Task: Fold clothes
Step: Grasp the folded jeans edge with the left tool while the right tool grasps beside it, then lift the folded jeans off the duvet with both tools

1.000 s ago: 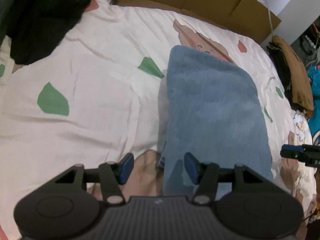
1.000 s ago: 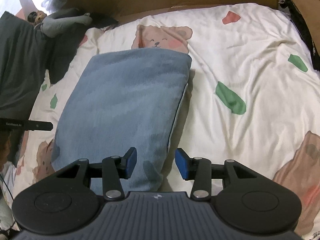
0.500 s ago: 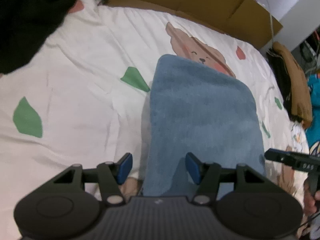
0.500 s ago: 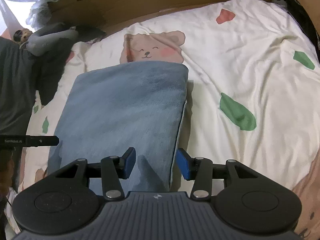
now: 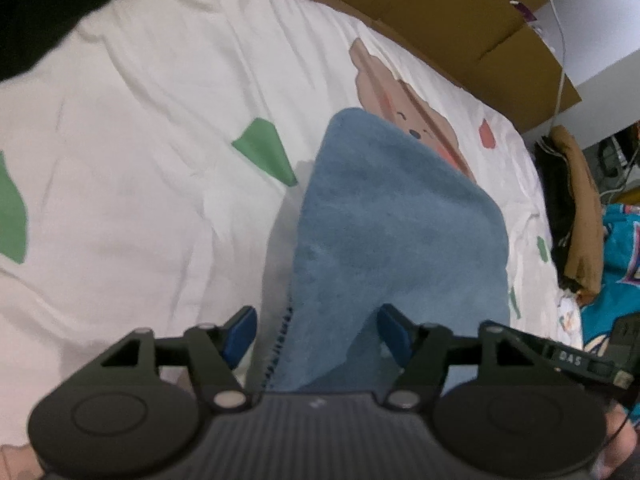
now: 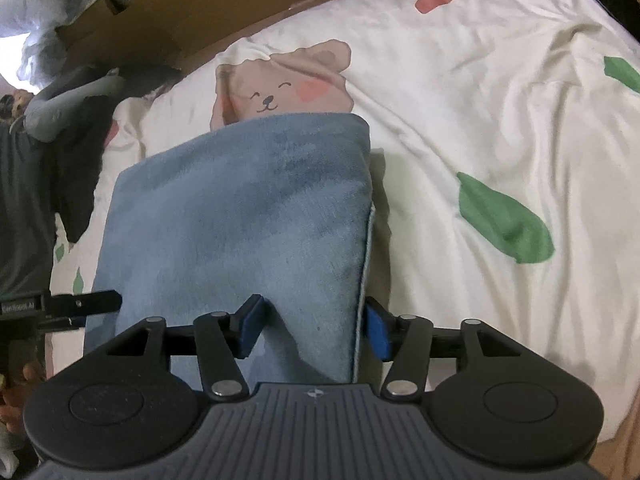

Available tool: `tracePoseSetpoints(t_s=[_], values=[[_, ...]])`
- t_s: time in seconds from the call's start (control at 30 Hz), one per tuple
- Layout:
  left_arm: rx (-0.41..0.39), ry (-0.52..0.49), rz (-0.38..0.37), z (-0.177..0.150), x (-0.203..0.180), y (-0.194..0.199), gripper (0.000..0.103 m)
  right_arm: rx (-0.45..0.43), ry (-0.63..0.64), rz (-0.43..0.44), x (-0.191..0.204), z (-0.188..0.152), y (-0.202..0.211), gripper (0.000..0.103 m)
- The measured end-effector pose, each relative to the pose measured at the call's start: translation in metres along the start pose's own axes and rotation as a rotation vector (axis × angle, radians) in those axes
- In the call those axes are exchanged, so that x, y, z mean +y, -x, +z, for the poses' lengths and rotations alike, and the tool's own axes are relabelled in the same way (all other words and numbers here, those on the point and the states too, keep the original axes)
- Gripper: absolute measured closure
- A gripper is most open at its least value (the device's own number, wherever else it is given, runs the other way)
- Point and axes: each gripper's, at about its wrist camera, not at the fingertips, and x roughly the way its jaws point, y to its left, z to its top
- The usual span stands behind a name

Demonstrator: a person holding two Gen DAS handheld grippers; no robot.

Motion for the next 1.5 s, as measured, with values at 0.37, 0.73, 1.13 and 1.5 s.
tracePoseSetpoints(t_s=[0.37,0.73,1.13,1.5], values=[[0.067,0.071,-0.131,0.009,0.009,-0.029,0.016,0.000,-0.054,0.051,-0.003,0.001,-0.011,0.049],[0.041,0.028,-0.117,0.004,-0.017,-0.023,0.017,0.029,-0.106,0.124,-0.013,0.014,0.001,0.073],[0.057,0.051,-0.187,0.000,-0.049,-0.036,0.017,0.042,-0.047,0.089,-0.025,0.041,0.029,0.076],[0.067,0.050,-0.246,-0.006,-0.097,-0.069,0.017,0.119,0.002,0.024,-0.065,0.063,0.058,0.076]])
